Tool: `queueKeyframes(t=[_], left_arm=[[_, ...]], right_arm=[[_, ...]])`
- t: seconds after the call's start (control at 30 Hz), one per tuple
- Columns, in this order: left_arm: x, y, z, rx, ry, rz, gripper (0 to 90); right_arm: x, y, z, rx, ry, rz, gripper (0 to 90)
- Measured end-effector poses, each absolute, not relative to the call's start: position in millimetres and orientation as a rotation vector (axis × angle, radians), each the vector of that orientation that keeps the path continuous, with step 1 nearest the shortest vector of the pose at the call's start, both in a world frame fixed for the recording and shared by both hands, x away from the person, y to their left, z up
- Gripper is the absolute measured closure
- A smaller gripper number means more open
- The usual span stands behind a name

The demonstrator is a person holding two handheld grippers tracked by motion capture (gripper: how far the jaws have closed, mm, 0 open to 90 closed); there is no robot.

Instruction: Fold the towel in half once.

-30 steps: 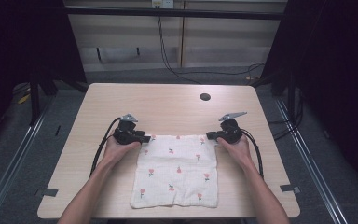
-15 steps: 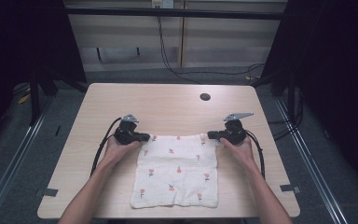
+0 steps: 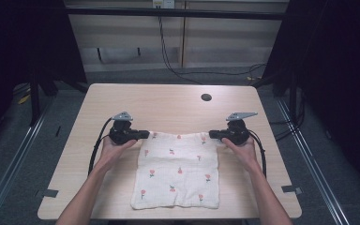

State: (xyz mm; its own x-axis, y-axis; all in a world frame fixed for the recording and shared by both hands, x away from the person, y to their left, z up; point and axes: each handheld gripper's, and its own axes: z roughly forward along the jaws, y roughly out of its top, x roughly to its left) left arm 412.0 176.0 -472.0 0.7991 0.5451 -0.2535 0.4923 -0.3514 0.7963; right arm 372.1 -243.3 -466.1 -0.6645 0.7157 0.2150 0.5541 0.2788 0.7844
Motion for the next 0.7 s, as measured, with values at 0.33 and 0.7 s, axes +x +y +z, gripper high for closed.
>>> queueKeyframes(t=[0.33, 0.7], left_arm=[[408.7, 184.6, -454.9, 1.931, 0.753, 0.106, 86.5], [405.9, 191.1, -435.7, 1.891, 0.724, 0.147, 86.5]], right_arm=[[360.7, -262.5, -447.3, 1.182, 2.262, 1.418, 86.6], [354.2, -261.0, -422.7, 1.116, 2.201, 1.468, 86.6]])
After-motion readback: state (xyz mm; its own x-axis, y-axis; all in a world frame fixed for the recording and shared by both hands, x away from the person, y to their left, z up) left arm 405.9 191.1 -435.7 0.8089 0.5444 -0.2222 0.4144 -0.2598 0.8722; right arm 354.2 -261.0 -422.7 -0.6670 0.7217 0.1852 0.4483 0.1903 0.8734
